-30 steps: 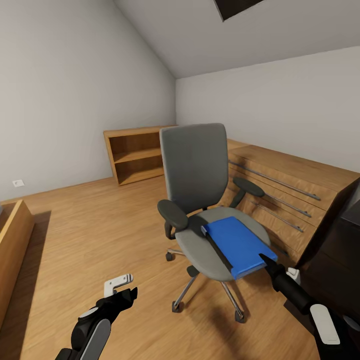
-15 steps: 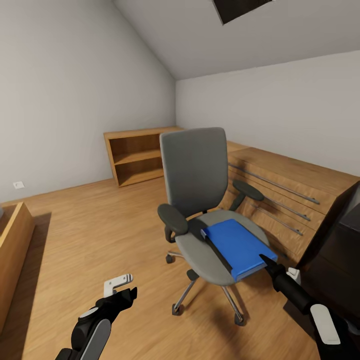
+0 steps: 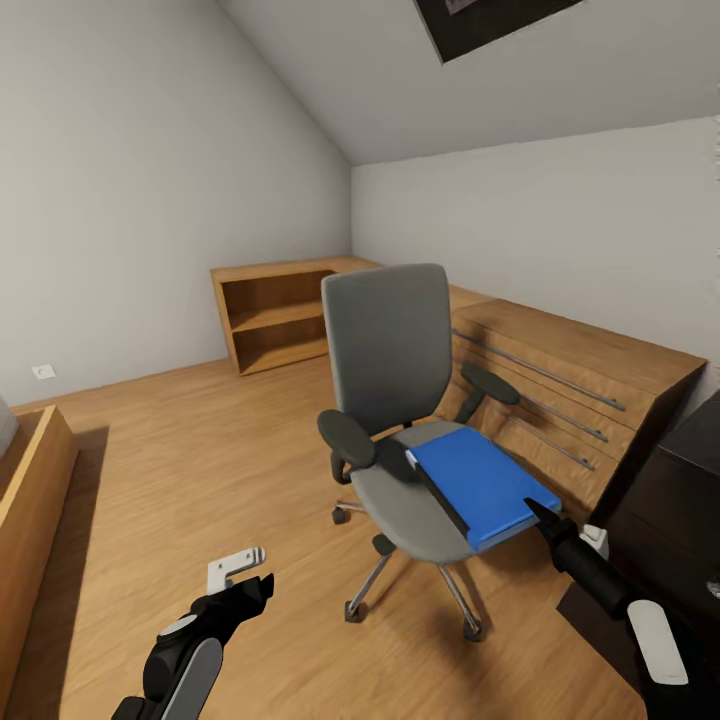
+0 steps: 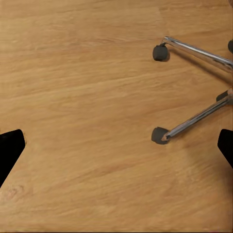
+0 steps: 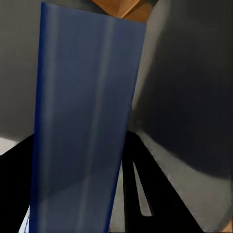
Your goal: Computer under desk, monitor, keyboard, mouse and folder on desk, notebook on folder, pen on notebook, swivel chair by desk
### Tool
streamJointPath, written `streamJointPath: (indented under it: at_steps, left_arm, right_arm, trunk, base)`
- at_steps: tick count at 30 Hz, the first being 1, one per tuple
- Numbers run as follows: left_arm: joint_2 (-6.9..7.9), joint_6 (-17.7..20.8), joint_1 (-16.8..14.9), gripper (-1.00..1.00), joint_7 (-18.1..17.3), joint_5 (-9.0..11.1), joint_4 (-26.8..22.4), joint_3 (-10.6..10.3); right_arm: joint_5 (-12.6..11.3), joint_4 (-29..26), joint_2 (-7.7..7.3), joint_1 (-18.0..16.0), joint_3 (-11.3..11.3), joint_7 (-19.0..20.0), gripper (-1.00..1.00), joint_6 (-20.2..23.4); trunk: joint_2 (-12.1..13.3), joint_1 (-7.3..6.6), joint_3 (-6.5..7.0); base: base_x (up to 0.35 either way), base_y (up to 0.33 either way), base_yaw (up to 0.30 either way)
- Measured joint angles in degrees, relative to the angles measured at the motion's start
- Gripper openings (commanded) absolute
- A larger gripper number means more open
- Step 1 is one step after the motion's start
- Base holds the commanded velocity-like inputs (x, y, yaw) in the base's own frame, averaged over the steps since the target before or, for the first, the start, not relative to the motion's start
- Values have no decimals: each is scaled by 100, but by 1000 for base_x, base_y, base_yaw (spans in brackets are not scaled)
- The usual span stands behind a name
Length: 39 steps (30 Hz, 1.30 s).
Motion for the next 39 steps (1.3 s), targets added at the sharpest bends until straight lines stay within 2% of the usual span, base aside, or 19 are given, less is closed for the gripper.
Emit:
streamJointPath:
  at_steps: [9, 13, 17, 19, 23, 27, 32, 39]
  left_arm:
    - [0, 0, 0, 100, 0, 6, 4, 0]
    - [0, 0, 0, 100, -6, 8, 5, 0]
    - [0, 0, 0, 100, -8, 9, 2, 0]
    - [0, 0, 0, 100, -8, 8, 1, 0]
    - [-2, 0, 0, 100, -8, 12, 5, -3]
    - [-7, 0, 0, 100, -9, 15, 5, -8]
    - [-9, 1, 0, 100, -9, 17, 4, -12]
    - [-9, 0, 0, 100, -22, 16, 5, -15]
  right_arm:
    - [0, -299, 40, 5, -1, -9, -100, -1]
    - [10, -501, 147, 8, -1, -20, -100, -3]
    - [18, -831, 335, 22, -1, -29, -100, 1]
    - [26, -1064, 476, 75, -1, -34, -100, -2]
    - [24, -1858, 849, 375, -2, -61, -100, -31]
    - [33, -2447, 1043, 631, -5, -86, -100, -25]
    - [43, -2882, 1105, 799, -10, -197, -100, 74]
    - [22, -2967, 1084, 842, -66, -212, -100, 142]
  trunk:
    - [361, -197, 162]
    - [521, -287, 234]
    - [682, -376, 306]
    - [762, -421, 341]
    - [922, -509, 413]
    - [1083, -597, 485]
    - [1283, -706, 575]
    - [1564, -860, 700]
  base:
    - [-330, -5, 0]
    - [-161, -18, 0]
    - [-34, -4, 0]
    - [-12, -1, 0]
    - [-4, 0, 0]
    - [-1, 0, 0]
    - [0, 0, 0]
    - [0, 0, 0]
